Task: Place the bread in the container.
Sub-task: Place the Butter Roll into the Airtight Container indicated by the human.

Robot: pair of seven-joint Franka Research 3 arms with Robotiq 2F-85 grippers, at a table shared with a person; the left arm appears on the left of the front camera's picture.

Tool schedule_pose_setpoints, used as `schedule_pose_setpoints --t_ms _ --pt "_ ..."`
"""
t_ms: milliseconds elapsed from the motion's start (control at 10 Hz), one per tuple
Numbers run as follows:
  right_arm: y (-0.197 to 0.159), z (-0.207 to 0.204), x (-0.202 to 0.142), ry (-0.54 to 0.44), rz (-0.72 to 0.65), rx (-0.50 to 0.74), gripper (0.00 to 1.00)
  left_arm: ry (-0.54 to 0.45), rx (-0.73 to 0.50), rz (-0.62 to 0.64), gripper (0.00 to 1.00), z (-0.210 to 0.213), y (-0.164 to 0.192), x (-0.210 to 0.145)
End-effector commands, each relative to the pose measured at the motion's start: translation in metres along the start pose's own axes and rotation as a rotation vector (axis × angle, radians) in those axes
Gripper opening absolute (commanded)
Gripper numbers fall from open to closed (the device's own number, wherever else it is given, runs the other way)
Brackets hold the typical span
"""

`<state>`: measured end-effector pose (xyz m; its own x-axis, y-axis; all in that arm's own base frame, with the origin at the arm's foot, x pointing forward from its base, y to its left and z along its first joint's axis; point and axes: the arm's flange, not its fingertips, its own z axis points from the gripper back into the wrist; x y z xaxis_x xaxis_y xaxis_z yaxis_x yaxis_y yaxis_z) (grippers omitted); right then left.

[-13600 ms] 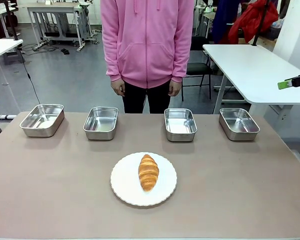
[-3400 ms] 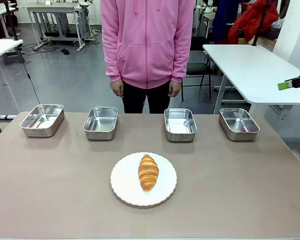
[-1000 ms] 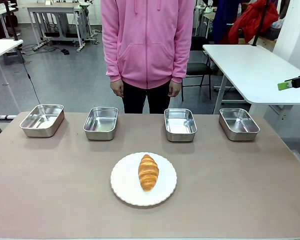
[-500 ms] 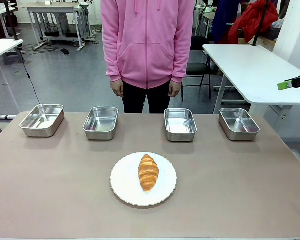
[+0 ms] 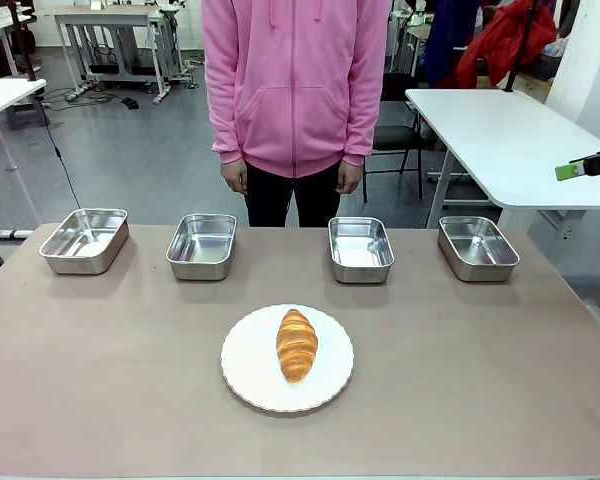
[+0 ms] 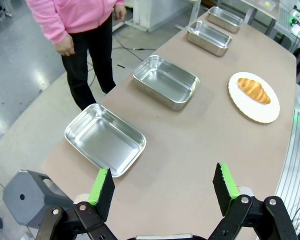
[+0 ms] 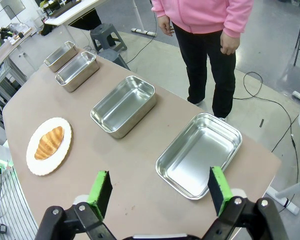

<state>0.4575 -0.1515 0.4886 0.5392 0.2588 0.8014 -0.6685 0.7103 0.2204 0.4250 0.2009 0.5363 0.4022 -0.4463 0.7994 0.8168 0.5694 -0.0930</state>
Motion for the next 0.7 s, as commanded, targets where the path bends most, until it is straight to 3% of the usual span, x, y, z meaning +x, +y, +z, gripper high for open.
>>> schedule_pose_setpoints --t_ms 0,600 --pt "-0.0002 0.0006 0.0010 -0.002 0.001 -0.002 1.00 -0.003 -0.003 -0.009 1.00 0.0022 -0.0008 0.0006" --pt "-0.0002 0.0006 0.0010 -0.002 0.001 -0.002 1.00 -0.003 -0.003 -0.009 1.00 0.0022 -0.0008 0.0006"
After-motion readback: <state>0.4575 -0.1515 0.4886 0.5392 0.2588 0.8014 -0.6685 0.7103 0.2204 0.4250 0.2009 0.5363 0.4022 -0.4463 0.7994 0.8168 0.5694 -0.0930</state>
